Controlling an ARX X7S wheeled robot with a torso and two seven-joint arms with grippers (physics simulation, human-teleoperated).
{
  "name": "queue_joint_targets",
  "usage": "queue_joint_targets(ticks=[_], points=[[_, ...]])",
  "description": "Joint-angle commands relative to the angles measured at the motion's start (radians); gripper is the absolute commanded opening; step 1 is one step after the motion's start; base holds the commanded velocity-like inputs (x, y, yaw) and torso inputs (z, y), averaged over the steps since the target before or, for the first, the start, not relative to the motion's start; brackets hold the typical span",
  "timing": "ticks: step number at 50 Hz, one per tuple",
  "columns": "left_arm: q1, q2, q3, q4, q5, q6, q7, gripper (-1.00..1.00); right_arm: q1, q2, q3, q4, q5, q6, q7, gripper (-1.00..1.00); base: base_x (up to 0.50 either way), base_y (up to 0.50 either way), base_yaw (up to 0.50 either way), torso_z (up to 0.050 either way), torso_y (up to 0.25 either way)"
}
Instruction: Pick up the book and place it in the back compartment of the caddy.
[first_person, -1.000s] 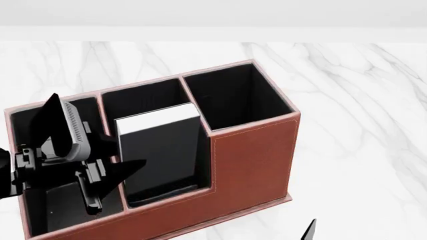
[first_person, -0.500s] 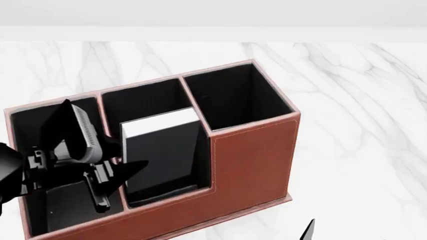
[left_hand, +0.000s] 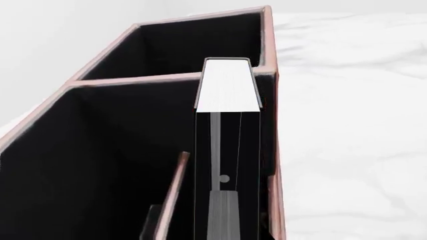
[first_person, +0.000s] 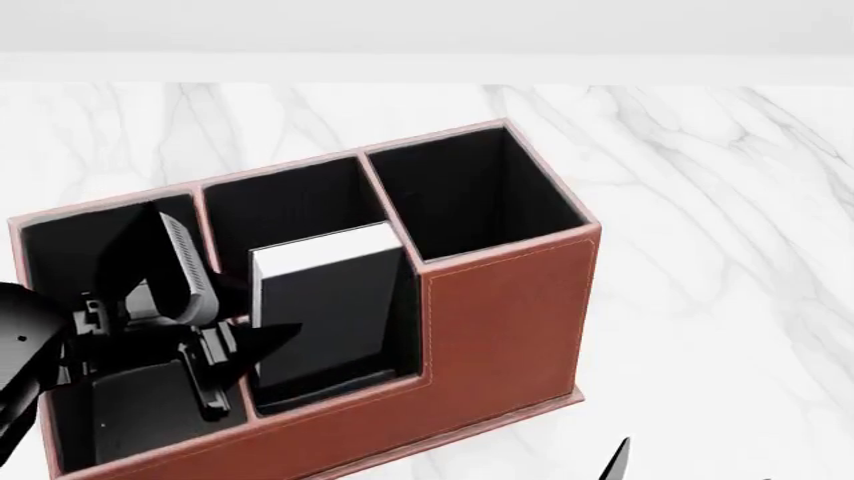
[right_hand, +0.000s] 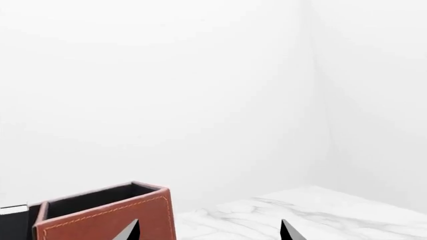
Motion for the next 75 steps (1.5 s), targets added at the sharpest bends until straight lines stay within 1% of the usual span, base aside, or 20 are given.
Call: queue_joint_targets(ticks=[1, 10, 11, 21, 25, 33, 41, 43, 44, 46, 48, 49, 51, 52, 55, 58, 60, 63, 68, 75], points=[[0.000, 0.039, -0.199, -0.048, 0.067, -0.020, 0.030, -1.00, 0.002, 0.002, -0.001, 0.002, 0.005, -0.001, 0.001, 1.00, 0.00, 0.00, 0.00, 0.000, 0.000], [0.015, 0.048, -0.392, -0.048, 0.233, -0.067, 0.034, -1.00, 0.005, 0.003, -0.003, 0.004, 0.006, 0.000, 0.002, 1.00, 0.00, 0.00, 0.00, 0.000, 0.001], [0.018, 0.050, -0.422, -0.048, 0.258, -0.070, 0.037, 1.00, 0.004, 0.003, -0.003, 0.001, 0.005, 0.002, 0.003, 1.00, 0.00, 0.00, 0.00, 0.000, 0.010], [0.050, 0.071, -0.759, -0.048, 0.533, -0.095, 0.064, 1.00, 0.005, 0.003, -0.005, 0.004, 0.004, 0.001, 0.004, 1.00, 0.00, 0.00, 0.00, 0.000, 0.000], [0.054, 0.075, -0.863, -0.048, 0.618, -0.089, 0.074, 1.00, 0.004, 0.004, -0.004, 0.005, 0.005, -0.002, 0.005, 1.00, 0.00, 0.00, 0.00, 0.000, 0.000], [0.058, 0.085, -0.975, -0.048, 0.729, -0.077, 0.095, 1.00, 0.003, 0.004, -0.006, 0.004, 0.005, -0.001, 0.006, 1.00, 0.00, 0.00, 0.00, 0.000, 0.000], [0.072, 0.085, -1.030, -0.027, 0.769, -0.070, 0.088, 1.00, 0.008, 0.004, -0.008, 0.004, 0.000, 0.006, 0.009, 1.00, 0.00, 0.00, 0.00, 0.000, 0.000], [0.127, 0.059, -1.034, 0.128, 0.758, -0.164, 0.059, 1.00, 0.010, 0.003, -0.009, 0.004, 0.000, 0.007, 0.009, 1.00, 0.00, 0.00, 0.00, 0.000, 0.000], [0.203, 0.022, -1.041, 0.278, 0.736, -0.271, 0.027, 1.00, 0.014, 0.000, -0.011, 0.010, -0.004, 0.008, 0.009, 1.00, 0.00, 0.00, 0.00, 0.000, 0.000], [0.295, -0.024, -1.051, 0.577, 0.710, -0.406, -0.027, 1.00, 0.023, -0.004, -0.016, 0.016, -0.014, 0.016, 0.008, 1.00, 0.00, 0.00, 0.00, 0.000, 0.000], [0.341, -0.045, -1.071, 0.702, 0.685, -0.503, -0.078, 1.00, 0.030, -0.006, -0.019, 0.027, -0.011, 0.018, 0.005, 1.00, 0.00, 0.00, 0.00, 0.000, 0.000], [0.368, -0.057, -1.072, 0.754, 0.680, -0.494, -0.074, 1.00, 0.033, -0.007, -0.019, 0.032, -0.011, 0.017, 0.004, 1.00, 0.00, 0.00, 0.00, 0.000, 0.000], [0.412, -0.073, -1.089, 0.853, 0.669, -0.542, -0.123, 1.00, 0.037, -0.009, -0.021, 0.035, -0.012, 0.020, 0.004, 1.00, 0.00, 0.00, 0.00, 0.000, 0.000], [0.452, -0.092, -1.093, 0.944, 0.655, -0.569, -0.133, 1.00, 0.041, -0.009, -0.022, 0.035, -0.017, 0.027, 0.005, 1.00, 0.00, 0.00, 0.00, 0.000, 0.000], [0.487, -0.106, -1.093, 1.032, 0.659, -0.614, -0.177, 1.00, 0.049, -0.007, -0.020, 0.035, -0.011, 0.035, 0.004, 1.00, 0.00, 0.00, 0.00, 0.000, 0.000], [0.543, -0.134, -1.101, 1.192, 0.646, -0.690, -0.229, 1.00, 0.056, 0.000, -0.013, 0.006, -0.013, 0.066, 0.014, 1.00, 0.00, 0.00, 0.00, 0.000, 0.000], [0.572, -0.149, -1.102, 1.269, 0.655, -0.706, -0.259, 1.00, 0.061, 0.006, -0.010, -0.020, -0.026, 0.091, 0.023, 1.00, 0.00, 0.00, 0.00, 0.000, 0.000], [0.591, -0.166, -1.085, 1.326, 0.679, -0.717, -0.281, 1.00, 0.073, 0.010, -0.007, -0.046, -0.029, 0.124, 0.031, 1.00, 0.00, 0.00, 0.00, 0.000, 0.000], [0.636, -0.180, -1.121, 1.443, 0.637, -0.747, -0.303, 1.00, 0.074, 0.022, -0.002, -0.110, -0.034, 0.168, 0.043, 1.00, 0.00, 0.00, 0.00, 0.000, 0.000], [0.688, -0.205, -1.140, 1.592, 0.626, -0.790, -0.353, 1.00, 0.060, 0.044, 0.005, -0.228, -0.050, 0.219, 0.061, 1.00, 0.00, 0.00, 0.00, 0.000, 0.000]])
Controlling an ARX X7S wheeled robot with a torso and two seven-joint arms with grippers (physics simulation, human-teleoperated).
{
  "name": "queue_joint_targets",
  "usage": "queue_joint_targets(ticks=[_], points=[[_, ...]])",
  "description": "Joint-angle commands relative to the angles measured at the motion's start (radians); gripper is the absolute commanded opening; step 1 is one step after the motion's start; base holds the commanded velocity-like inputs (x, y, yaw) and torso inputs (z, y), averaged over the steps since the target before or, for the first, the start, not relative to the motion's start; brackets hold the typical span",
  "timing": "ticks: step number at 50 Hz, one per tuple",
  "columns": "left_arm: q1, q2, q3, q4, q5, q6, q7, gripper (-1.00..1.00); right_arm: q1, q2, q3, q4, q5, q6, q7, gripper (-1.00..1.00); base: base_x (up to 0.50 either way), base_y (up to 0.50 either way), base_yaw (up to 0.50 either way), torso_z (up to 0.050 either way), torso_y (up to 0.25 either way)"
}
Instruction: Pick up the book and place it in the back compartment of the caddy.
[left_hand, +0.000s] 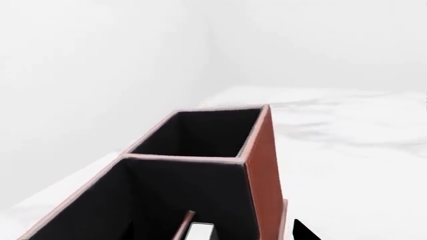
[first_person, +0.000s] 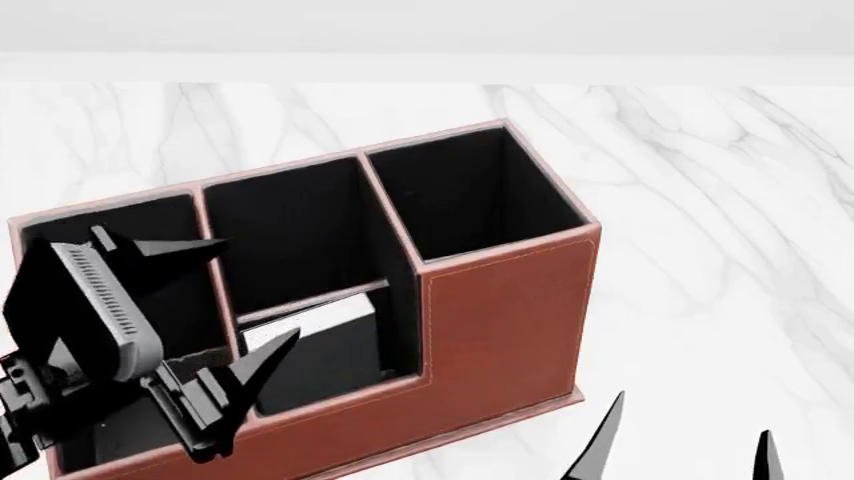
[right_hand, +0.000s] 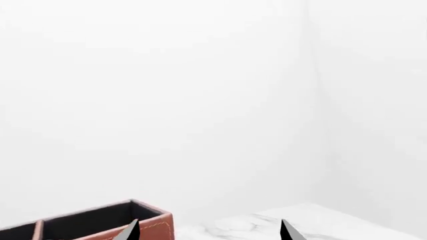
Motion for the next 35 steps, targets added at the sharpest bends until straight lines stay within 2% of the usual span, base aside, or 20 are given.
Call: queue_joint_targets(ticks=[1, 15, 35], points=[[0.110, -0.053, -0.032, 0.310, -0.020, -0.102, -0.092, 1.00, -0.003, 0.029, 0.011, -0.154, -0.023, 0.089, 0.027, 1.00, 0.00, 0.00, 0.00, 0.000, 0.000], [0.175, -0.097, -0.095, 0.574, -0.067, -0.179, -0.168, 1.00, -0.038, 0.055, 0.028, -0.352, -0.084, 0.158, 0.066, 1.00, 0.00, 0.00, 0.00, 0.000, 0.000], [0.154, -0.133, -0.130, 0.784, -0.103, -0.270, -0.229, 1.00, -0.130, 0.089, 0.056, -0.568, -0.181, 0.173, 0.105, 1.00, 0.00, 0.00, 0.00, 0.000, 0.000]])
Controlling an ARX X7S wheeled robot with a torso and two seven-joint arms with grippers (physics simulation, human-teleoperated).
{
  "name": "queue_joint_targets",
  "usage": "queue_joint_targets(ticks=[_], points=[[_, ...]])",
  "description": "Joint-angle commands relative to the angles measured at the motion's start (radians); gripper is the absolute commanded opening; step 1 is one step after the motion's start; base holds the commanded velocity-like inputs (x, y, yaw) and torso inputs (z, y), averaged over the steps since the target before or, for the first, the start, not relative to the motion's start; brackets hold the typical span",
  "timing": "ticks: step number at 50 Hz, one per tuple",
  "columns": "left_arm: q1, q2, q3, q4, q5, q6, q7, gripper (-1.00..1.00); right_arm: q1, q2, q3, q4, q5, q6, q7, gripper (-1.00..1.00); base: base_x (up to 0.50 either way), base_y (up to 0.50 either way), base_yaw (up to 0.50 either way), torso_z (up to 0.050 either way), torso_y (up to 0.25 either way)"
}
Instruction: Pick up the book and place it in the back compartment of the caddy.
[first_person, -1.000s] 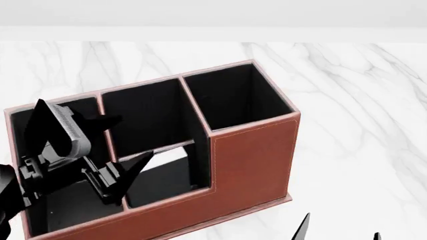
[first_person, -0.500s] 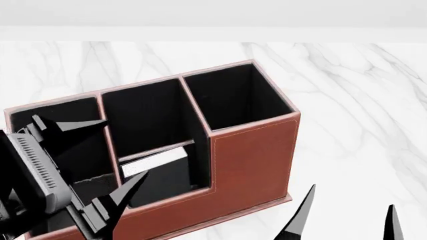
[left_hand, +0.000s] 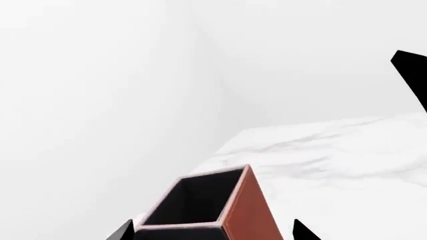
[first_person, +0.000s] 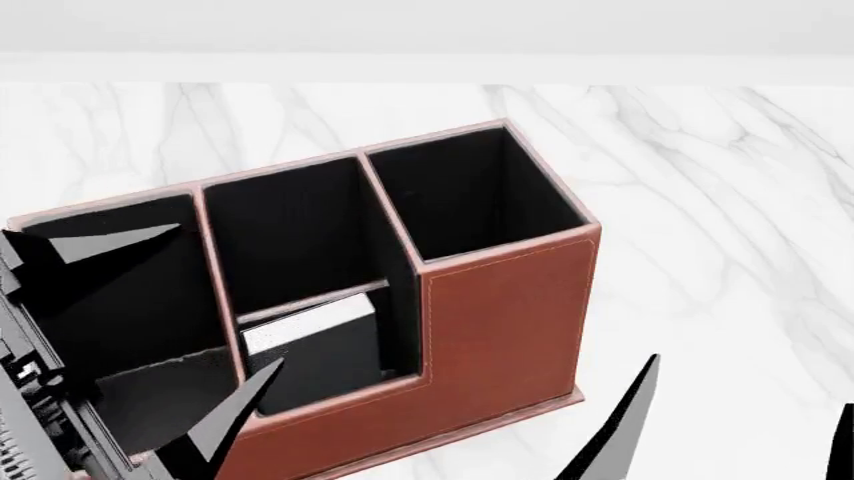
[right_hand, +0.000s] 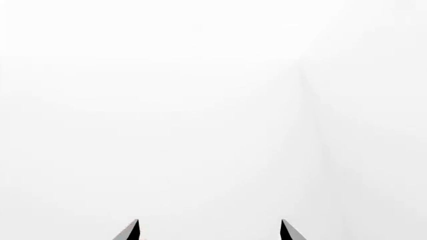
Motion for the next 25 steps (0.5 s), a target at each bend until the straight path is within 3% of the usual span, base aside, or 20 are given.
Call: queue_joint_targets(ticks=[1, 25], points=[[-0.012, -0.024, -0.025, 0.143, -0.027, -0.064, -0.041, 1.00, -0.051, 0.019, 0.020, -0.145, -0.064, 0.026, 0.024, 1.00, 0.00, 0.00, 0.00, 0.000, 0.000], [-0.068, -0.076, -0.024, 0.339, -0.097, -0.152, -0.113, 1.00, -0.046, 0.030, 0.054, -0.324, -0.129, 0.135, 0.028, 1.00, 0.00, 0.00, 0.00, 0.000, 0.000]])
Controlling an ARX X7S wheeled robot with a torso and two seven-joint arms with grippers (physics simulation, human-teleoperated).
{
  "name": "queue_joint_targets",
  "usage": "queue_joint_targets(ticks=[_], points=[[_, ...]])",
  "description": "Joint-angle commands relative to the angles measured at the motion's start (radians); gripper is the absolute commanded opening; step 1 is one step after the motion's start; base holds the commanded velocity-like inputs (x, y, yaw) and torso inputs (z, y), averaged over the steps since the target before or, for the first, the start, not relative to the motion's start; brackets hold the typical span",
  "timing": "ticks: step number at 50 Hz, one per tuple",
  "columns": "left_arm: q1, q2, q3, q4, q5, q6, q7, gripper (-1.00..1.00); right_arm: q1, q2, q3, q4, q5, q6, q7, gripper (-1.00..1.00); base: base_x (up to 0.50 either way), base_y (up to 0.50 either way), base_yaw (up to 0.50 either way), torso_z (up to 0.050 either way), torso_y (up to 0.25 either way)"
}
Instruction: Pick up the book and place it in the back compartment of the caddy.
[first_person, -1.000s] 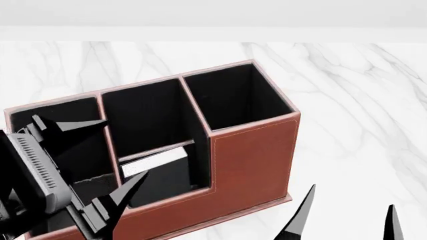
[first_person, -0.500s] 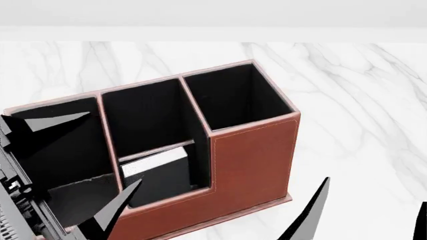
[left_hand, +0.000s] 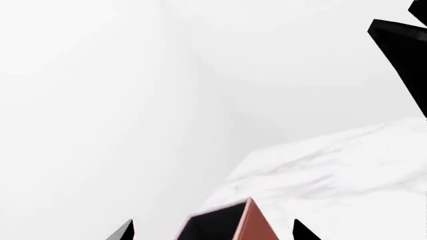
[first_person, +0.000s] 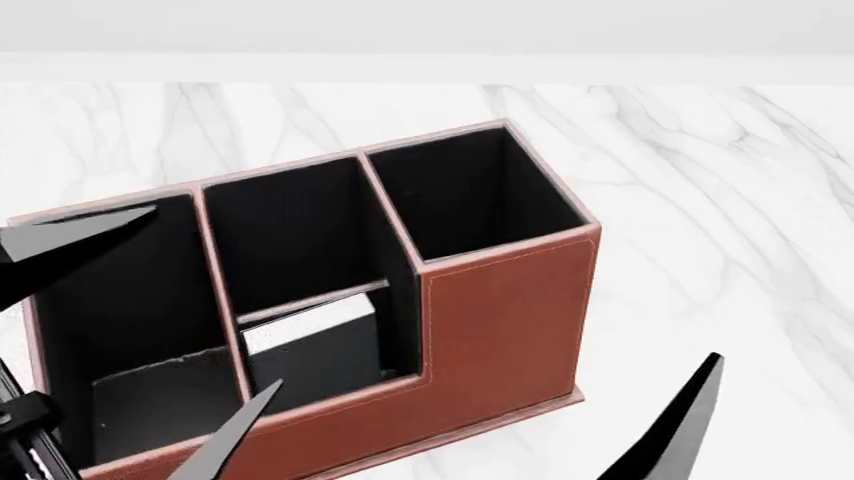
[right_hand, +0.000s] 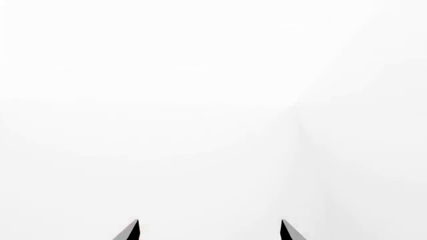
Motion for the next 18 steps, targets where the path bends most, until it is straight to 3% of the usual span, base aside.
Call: queue_joint_targets(ticks=[1, 18], points=[[-0.006, -0.035, 0.003, 0.079, -0.039, -0.010, -0.039, 1.00, 0.006, 0.001, 0.007, -0.056, -0.025, 0.036, 0.001, 1.00, 0.00, 0.00, 0.00, 0.000, 0.000], [-0.034, -0.196, 0.105, 0.078, -0.152, 0.146, -0.233, 1.00, 0.014, 0.005, 0.021, -0.047, -0.015, 0.041, 0.006, 1.00, 0.00, 0.00, 0.00, 0.000, 0.000]])
